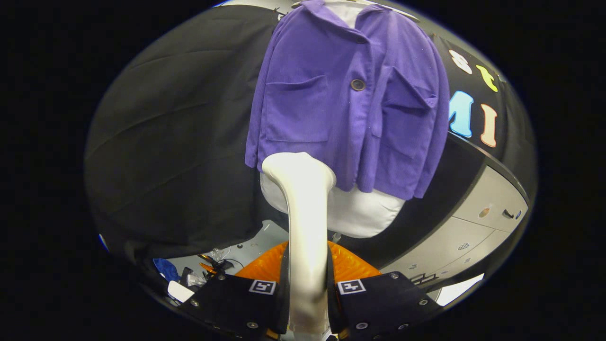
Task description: Iron the clothes twice with a garment steamer, once on the left side and once on the right side.
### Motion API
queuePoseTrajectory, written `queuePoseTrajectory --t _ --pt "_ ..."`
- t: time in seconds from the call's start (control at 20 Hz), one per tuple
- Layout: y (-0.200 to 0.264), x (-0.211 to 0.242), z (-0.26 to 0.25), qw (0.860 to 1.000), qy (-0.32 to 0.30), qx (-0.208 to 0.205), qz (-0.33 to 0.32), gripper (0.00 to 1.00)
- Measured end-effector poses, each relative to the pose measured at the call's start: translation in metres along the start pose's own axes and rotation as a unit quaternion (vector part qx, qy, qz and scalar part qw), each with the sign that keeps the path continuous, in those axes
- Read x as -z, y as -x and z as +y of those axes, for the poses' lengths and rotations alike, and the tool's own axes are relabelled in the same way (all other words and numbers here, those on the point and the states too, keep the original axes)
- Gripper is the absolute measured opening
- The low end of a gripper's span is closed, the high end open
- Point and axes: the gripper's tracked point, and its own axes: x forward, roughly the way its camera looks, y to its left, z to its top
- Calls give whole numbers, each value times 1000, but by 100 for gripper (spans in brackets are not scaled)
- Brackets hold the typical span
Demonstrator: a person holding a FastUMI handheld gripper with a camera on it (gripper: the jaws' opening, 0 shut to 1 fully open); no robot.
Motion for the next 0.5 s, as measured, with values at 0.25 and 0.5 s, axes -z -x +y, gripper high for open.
queuePoseTrajectory --t 0.25,0.5 --pt "69 -30 -51 997 -45 16 -59 33" --pt "154 -63 -123 982 -88 48 -159 33"
